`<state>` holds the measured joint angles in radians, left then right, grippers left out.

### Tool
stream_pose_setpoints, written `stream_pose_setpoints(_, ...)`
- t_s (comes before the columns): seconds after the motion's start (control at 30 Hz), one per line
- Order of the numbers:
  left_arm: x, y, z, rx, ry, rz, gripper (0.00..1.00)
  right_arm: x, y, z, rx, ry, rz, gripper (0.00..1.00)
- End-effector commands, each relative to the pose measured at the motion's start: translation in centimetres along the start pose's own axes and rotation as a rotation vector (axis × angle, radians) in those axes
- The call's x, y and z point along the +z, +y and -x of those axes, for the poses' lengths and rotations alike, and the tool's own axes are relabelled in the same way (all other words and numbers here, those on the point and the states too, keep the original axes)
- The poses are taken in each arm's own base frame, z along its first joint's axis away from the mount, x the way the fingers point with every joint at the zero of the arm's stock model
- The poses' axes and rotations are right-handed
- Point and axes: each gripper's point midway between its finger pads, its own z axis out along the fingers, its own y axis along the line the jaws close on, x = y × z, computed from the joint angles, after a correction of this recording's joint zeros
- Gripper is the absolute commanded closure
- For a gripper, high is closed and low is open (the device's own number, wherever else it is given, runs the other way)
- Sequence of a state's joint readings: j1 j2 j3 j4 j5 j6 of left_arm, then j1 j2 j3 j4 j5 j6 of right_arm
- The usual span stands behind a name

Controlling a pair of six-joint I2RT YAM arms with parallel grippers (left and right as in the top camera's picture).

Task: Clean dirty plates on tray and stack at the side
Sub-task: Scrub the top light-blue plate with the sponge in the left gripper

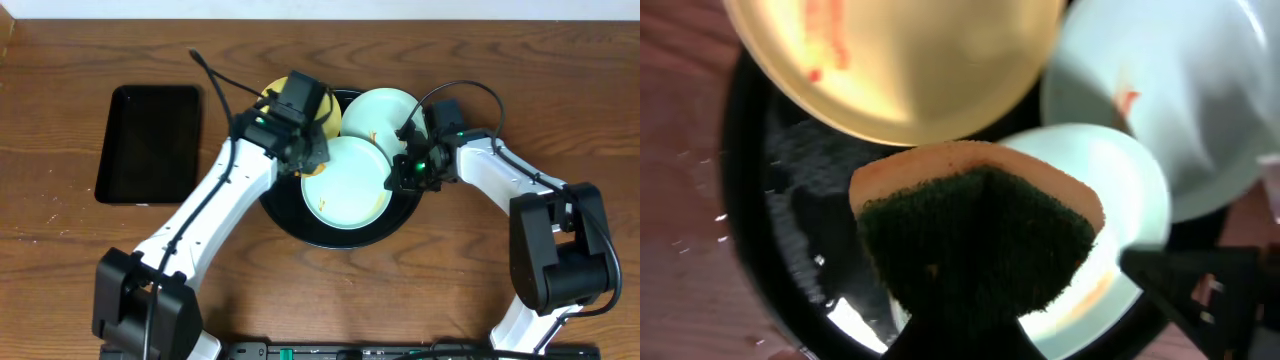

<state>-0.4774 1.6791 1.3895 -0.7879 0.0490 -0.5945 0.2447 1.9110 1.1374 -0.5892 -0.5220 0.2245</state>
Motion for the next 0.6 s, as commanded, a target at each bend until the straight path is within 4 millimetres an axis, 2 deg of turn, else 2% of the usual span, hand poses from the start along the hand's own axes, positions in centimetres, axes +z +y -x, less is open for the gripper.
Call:
stream_pose_setpoints(0.0, 1.9, 0.2, -1.3, 0.000, 0.028, 0.051, 0.92, 0.2, 0.0, 0.0, 0.030, 0.000, -0.001, 0.99)
stream_pose_setpoints(0.13, 4.2, 0.3, -3.3, 0.012, 0.080, 0.111, 0.93, 0.1, 0.0, 0.1, 0.042, -0.005, 0.000, 0.99)
stream_pose_setpoints(0.27, 5.8, -0.5, -5.2, 0.046, 0.120, 0.138, 0.93, 0.0, -0.3, 0.3, 0.055, -0.010, 0.000, 0.99)
stream_pose_setpoints(0.4, 6.4, -1.1, -7.0, 0.107, 0.136, 0.176, 0.93, -0.1, -0.4, 0.3, 0.059, -0.011, 0.000, 0.99)
stream_pose_setpoints(0.57, 6.3, 0.0, -9.6, 0.162, 0.209, 0.259, 0.93, -0.2, -0.4, 0.4, 0.060, -0.013, 0.004, 0.99)
